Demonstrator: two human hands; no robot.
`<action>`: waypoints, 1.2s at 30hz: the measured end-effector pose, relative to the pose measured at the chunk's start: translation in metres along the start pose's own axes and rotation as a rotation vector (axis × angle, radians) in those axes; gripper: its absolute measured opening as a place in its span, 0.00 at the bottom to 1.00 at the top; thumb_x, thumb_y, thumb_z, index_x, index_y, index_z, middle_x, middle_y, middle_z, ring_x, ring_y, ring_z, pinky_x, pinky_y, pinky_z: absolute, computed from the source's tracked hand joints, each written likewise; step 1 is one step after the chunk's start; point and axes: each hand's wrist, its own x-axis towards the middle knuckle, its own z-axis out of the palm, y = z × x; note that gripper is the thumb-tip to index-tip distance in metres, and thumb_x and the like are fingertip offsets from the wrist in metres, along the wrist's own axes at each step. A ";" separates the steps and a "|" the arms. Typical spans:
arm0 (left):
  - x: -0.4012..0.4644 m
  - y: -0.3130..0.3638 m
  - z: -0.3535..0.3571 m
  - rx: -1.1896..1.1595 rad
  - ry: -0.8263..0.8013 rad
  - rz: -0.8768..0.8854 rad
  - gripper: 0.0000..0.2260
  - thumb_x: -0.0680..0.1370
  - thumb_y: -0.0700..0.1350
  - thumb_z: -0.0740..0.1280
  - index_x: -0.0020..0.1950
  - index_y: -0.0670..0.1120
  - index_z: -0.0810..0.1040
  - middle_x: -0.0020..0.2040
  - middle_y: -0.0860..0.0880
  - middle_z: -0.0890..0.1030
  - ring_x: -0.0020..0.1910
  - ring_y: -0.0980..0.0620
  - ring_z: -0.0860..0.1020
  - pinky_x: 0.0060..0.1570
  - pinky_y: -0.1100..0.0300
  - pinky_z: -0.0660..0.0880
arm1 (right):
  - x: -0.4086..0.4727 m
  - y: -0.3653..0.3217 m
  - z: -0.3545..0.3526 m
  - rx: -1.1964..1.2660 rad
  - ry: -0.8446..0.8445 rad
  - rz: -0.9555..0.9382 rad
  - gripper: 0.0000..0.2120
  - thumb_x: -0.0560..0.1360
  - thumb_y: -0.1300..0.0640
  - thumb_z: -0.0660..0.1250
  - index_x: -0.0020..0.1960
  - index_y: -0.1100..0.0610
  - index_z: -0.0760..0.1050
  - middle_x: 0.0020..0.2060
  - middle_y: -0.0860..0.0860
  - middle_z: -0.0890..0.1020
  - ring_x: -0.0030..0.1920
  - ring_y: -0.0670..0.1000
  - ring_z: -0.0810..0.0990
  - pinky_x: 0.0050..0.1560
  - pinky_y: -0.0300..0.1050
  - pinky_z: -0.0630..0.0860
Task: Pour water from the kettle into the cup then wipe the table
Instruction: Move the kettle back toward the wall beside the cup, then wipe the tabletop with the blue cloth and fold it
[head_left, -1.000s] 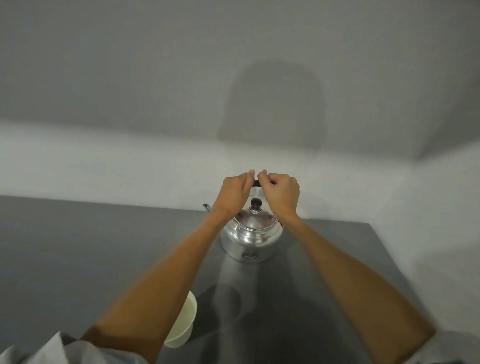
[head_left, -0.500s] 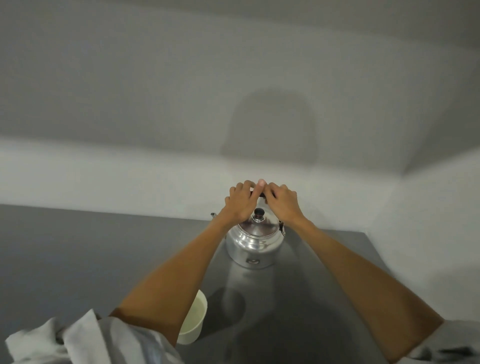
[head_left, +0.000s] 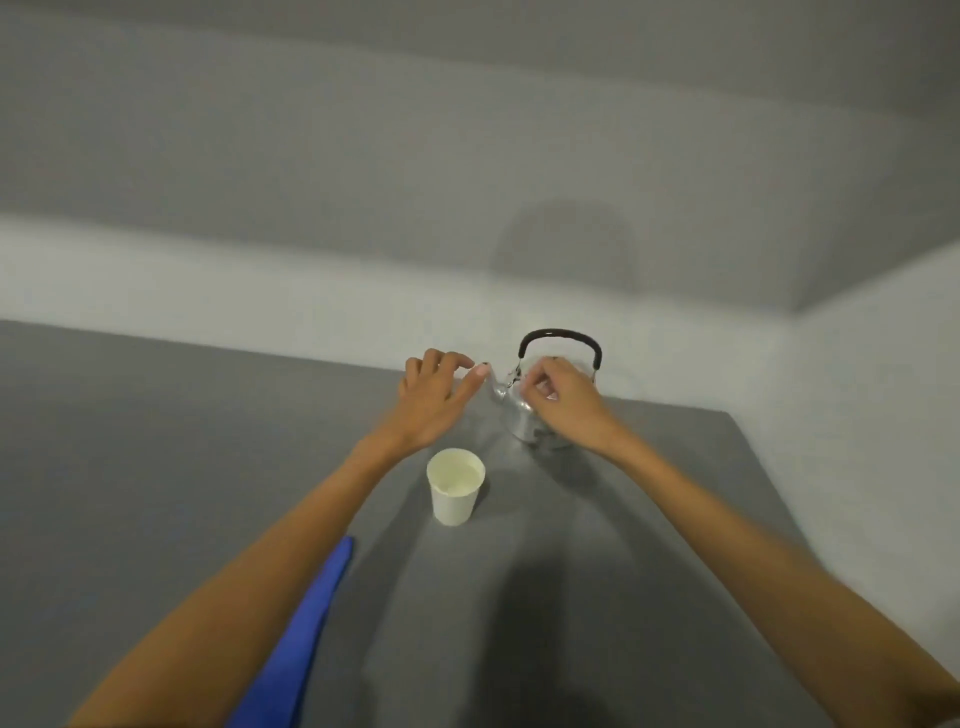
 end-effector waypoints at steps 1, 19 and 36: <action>-0.020 -0.009 -0.006 0.011 0.005 -0.022 0.20 0.78 0.61 0.53 0.62 0.51 0.71 0.63 0.48 0.69 0.64 0.47 0.62 0.59 0.55 0.57 | -0.012 -0.011 0.014 0.010 -0.033 -0.009 0.06 0.76 0.53 0.63 0.45 0.55 0.73 0.48 0.53 0.78 0.44 0.49 0.77 0.47 0.44 0.73; -0.239 -0.153 -0.037 0.203 -0.047 -0.745 0.30 0.73 0.53 0.70 0.70 0.46 0.62 0.69 0.41 0.62 0.67 0.38 0.61 0.64 0.42 0.62 | -0.074 -0.069 0.262 -0.016 -0.317 0.203 0.21 0.78 0.51 0.62 0.66 0.62 0.67 0.64 0.59 0.72 0.66 0.59 0.68 0.67 0.56 0.65; -0.247 -0.128 -0.048 -0.500 -0.377 -0.727 0.16 0.75 0.42 0.69 0.60 0.36 0.76 0.55 0.41 0.82 0.47 0.49 0.79 0.42 0.64 0.76 | -0.101 -0.067 0.243 0.199 -0.146 0.154 0.03 0.77 0.58 0.64 0.48 0.57 0.70 0.40 0.53 0.76 0.40 0.52 0.73 0.41 0.39 0.68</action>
